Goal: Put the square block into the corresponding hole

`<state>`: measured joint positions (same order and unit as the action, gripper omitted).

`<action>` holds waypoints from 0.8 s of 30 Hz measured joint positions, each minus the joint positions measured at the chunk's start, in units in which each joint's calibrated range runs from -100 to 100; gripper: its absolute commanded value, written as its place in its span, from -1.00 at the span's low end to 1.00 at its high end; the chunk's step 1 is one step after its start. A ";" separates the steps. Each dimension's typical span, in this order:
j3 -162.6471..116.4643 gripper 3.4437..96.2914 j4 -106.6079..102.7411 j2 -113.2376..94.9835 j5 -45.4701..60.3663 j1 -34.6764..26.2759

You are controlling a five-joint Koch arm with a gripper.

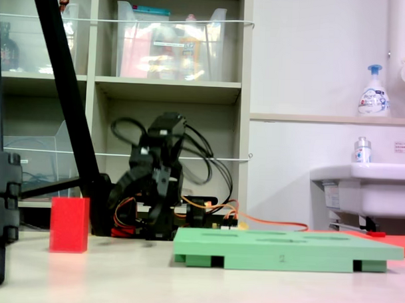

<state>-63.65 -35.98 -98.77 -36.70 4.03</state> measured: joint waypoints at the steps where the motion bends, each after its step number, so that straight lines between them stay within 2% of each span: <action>1: 6.86 -0.05 -6.85 1.78 -0.98 0.24; 8: 48.21 -0.05 -43.17 27.77 -5.18 0.68; 12: 58.11 0.01 -52.37 39.12 -5.47 1.32; 15: 62.71 0.26 -53.45 45.42 -5.42 2.98; 19: 67.61 0.79 -53.55 53.08 -5.37 4.25; 21: 67.61 0.97 -53.26 56.22 -5.32 4.74; 24: 67.61 0.97 -51.40 61.56 -4.74 5.27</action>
<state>3.97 -87.37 -37.21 -41.44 9.30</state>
